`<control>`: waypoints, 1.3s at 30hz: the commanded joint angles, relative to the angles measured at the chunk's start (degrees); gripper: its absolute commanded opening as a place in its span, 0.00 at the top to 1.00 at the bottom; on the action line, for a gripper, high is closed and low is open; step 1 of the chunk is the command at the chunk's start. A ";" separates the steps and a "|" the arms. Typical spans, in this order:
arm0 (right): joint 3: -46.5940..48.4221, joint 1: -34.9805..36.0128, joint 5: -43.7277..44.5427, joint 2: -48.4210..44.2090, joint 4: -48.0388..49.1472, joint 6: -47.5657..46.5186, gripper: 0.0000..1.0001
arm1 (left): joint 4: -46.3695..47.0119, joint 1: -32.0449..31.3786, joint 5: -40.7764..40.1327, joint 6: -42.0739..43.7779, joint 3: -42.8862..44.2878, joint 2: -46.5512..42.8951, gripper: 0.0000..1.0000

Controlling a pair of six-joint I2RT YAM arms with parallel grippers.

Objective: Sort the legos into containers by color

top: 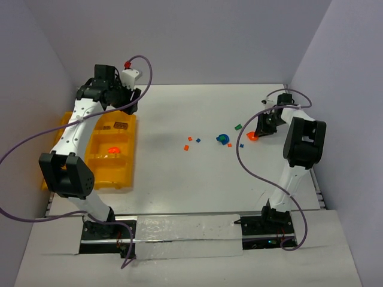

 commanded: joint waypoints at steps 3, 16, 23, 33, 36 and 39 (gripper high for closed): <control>2.70 -1.78 -3.91 1.60 -1.40 0.56 0.92 | -0.25 -0.54 -1.63 -0.61 2.58 0.62 0.34; 9.34 7.56 -12.67 -9.17 -2.74 2.00 1.00 | 2.21 -0.62 23.92 -7.58 6.43 2.82 0.18; 17.31 25.32 -12.96 -8.98 1.12 7.01 1.00 | 9.76 -1.80 35.79 -18.50 7.52 5.92 0.14; 29.44 35.87 -12.61 -4.08 2.42 7.48 1.00 | 22.30 -6.15 39.78 -27.18 3.37 8.47 0.16; 30.95 37.18 -12.45 -3.90 2.24 7.36 1.00 | 24.60 -6.92 40.37 -28.38 1.43 8.49 0.19; 30.86 38.33 -11.58 -4.38 2.01 6.18 1.00 | 25.48 -7.34 40.37 -28.71 1.19 8.80 0.23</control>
